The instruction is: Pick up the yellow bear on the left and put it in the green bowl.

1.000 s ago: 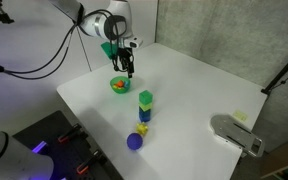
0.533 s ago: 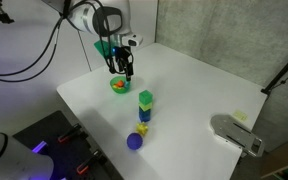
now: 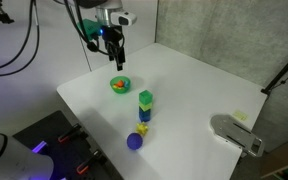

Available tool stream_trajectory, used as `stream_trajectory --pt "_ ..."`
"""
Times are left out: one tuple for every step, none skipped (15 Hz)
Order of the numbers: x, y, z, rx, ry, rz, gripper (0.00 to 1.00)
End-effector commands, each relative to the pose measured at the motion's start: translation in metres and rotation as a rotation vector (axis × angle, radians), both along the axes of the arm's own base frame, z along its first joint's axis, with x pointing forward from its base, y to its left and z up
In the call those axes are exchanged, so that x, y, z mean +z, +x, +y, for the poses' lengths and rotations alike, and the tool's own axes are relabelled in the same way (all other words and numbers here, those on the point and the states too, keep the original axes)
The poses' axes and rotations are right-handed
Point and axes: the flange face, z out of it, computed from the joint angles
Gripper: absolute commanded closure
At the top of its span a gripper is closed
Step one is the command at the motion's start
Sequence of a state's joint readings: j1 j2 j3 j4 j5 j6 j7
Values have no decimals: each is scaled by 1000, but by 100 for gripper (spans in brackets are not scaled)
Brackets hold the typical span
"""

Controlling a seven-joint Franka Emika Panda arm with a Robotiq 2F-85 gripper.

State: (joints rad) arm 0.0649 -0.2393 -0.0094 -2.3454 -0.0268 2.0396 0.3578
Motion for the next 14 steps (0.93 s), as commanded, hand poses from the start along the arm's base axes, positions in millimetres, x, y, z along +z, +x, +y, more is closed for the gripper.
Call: stream_trajectory --pt "49 -23 13 4 7 -26 0" --pt "59 -29 15 13 6 -36 0" --pt "70 -35 18 31 12 -47 0" --pt "77 -40 19 45 21 -58 0" --pt "84 -45 19 58 30 -74 0" --pt "89 -50 18 75 25 -101 0" --pt "93 -53 17 83 18 -134 0" --pt "95 -56 17 98 19 -151 0" --pt "98 -60 18 106 20 -162 0" --pt "101 -62 19 113 21 -172 0" --pt "97 -53 20 89 12 -138 0" --pt "99 -54 21 91 11 -143 0" --pt "99 -54 21 92 10 -143 0" --pt "98 -54 22 92 8 -140 0"
